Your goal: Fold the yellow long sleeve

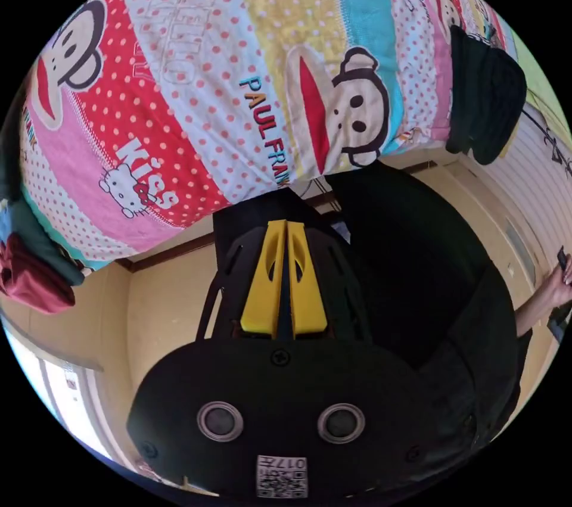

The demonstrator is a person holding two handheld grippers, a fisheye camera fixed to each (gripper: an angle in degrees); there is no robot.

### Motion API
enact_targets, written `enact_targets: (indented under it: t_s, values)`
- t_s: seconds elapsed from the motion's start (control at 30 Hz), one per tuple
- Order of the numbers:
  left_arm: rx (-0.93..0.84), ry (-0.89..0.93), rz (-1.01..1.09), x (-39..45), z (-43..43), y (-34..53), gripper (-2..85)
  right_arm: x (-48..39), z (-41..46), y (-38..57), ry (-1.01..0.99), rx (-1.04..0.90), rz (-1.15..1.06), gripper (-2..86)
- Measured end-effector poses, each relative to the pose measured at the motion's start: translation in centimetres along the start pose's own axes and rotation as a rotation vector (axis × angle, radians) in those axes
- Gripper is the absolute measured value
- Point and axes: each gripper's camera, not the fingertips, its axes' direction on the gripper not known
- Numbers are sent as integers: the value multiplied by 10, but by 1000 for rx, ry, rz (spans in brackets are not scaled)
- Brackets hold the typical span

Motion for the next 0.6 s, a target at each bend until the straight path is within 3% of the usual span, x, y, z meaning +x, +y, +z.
enact_targets:
  t_s: [0.03,0.1,0.2,0.37,0.43,0.6]
  values:
    - [9,-27,-66,3,23,9,-8,30,-18,17,75,122,21,5]
    - [-31,-65,-151,1,48,19,-6,75,-30,41,158,139,27,5]
    - [50,34,-351,-17,56,47,-6,153,-18,82,207,-21,43,8]
    - [248,362,-628,-17,83,101,-6,316,45,182,94,-445,368,34]
    - [335,498,-720,-3,110,121,-6,356,62,214,74,-537,459,54]
    - [358,626,-882,33,166,140,-6,419,90,263,31,-634,545,78]
